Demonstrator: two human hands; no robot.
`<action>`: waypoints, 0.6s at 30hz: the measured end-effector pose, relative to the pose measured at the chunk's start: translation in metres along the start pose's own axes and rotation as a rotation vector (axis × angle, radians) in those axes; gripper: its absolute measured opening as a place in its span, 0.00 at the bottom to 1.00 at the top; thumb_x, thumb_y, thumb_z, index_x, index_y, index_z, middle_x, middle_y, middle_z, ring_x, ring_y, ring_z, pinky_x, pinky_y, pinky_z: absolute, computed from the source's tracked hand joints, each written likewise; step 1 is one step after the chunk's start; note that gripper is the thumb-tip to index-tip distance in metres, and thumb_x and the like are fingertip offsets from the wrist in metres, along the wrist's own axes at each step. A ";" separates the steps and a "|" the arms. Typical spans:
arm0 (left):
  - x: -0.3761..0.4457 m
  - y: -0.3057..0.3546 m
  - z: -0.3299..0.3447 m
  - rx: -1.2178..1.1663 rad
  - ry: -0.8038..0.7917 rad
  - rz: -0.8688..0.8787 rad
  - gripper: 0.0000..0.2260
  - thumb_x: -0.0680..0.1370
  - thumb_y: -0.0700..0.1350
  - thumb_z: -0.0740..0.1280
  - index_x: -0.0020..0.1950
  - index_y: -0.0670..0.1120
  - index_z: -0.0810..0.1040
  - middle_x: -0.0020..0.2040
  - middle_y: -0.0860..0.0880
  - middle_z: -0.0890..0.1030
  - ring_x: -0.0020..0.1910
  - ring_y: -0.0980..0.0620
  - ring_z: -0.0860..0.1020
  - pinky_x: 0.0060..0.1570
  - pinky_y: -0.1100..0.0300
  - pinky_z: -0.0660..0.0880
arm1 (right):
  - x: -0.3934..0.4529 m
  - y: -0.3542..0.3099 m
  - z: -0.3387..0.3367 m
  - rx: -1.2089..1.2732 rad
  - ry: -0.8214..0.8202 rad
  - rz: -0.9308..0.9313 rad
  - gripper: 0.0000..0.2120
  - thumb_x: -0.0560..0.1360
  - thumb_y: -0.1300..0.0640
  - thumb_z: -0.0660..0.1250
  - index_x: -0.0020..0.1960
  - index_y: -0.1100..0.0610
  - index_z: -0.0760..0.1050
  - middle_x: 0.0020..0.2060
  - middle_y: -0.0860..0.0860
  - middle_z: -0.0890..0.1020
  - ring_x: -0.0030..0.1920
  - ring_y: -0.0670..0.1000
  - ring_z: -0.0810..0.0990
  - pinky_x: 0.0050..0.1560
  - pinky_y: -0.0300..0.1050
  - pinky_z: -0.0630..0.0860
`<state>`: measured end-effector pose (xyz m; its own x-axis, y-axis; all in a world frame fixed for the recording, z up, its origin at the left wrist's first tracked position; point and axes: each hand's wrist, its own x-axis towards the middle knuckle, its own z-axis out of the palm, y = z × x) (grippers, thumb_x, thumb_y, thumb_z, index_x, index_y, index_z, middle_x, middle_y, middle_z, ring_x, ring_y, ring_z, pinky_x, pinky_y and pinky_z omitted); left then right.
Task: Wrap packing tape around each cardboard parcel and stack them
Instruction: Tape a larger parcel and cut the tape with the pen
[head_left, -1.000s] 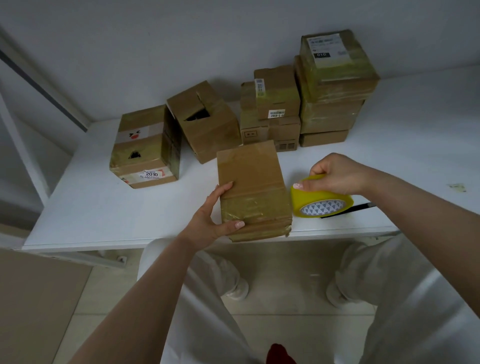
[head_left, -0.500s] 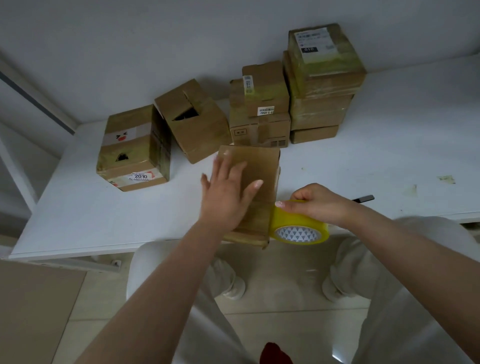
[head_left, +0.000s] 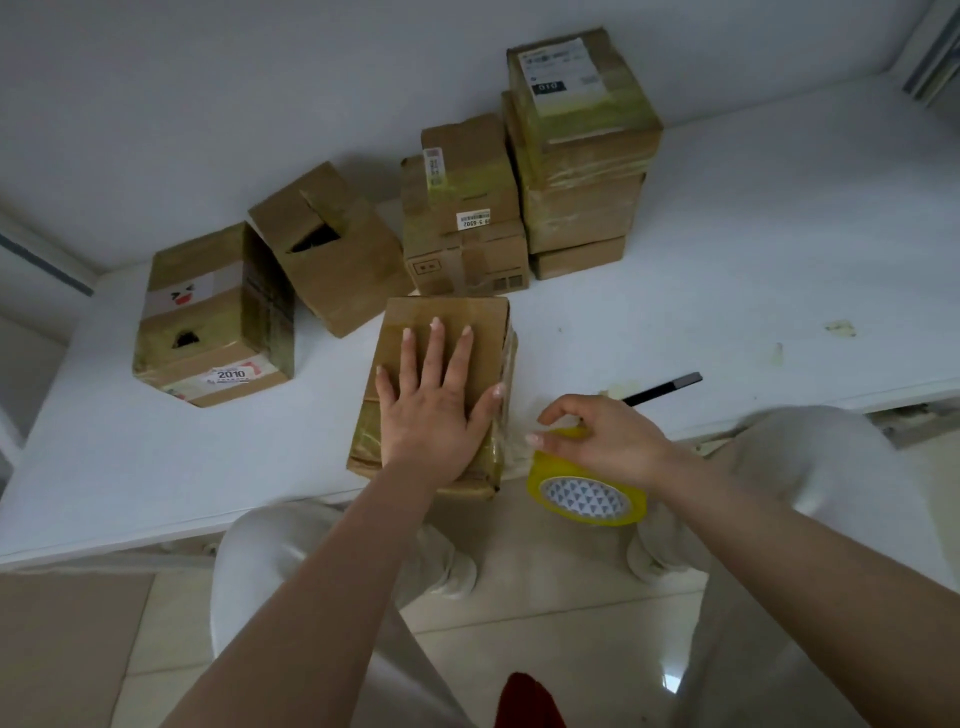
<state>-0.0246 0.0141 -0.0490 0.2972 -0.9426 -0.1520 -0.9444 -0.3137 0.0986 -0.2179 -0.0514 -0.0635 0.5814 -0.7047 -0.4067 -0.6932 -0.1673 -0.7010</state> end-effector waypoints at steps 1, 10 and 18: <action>0.000 0.000 -0.002 -0.001 -0.002 0.005 0.31 0.78 0.68 0.42 0.78 0.60 0.37 0.79 0.53 0.35 0.77 0.47 0.34 0.74 0.40 0.37 | 0.000 0.003 0.002 0.072 -0.012 -0.032 0.19 0.72 0.36 0.67 0.58 0.45 0.77 0.59 0.42 0.78 0.62 0.47 0.75 0.64 0.49 0.72; 0.027 0.067 -0.012 -0.219 0.193 0.340 0.21 0.78 0.53 0.63 0.68 0.46 0.74 0.70 0.44 0.72 0.70 0.42 0.68 0.70 0.39 0.63 | -0.007 0.038 0.013 0.763 -0.147 -0.058 0.11 0.68 0.57 0.76 0.50 0.49 0.82 0.46 0.49 0.85 0.49 0.51 0.83 0.56 0.48 0.78; 0.080 0.157 0.017 -0.048 -0.339 0.379 0.16 0.77 0.52 0.69 0.62 0.48 0.76 0.59 0.50 0.79 0.56 0.50 0.77 0.55 0.53 0.75 | -0.005 0.051 0.015 0.795 -0.194 -0.067 0.17 0.67 0.52 0.73 0.55 0.50 0.82 0.54 0.52 0.84 0.56 0.53 0.82 0.63 0.55 0.75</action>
<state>-0.1517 -0.1087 -0.0620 -0.1348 -0.9038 -0.4062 -0.9670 0.0306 0.2528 -0.2501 -0.0463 -0.1058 0.7246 -0.5668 -0.3921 -0.1877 0.3850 -0.9036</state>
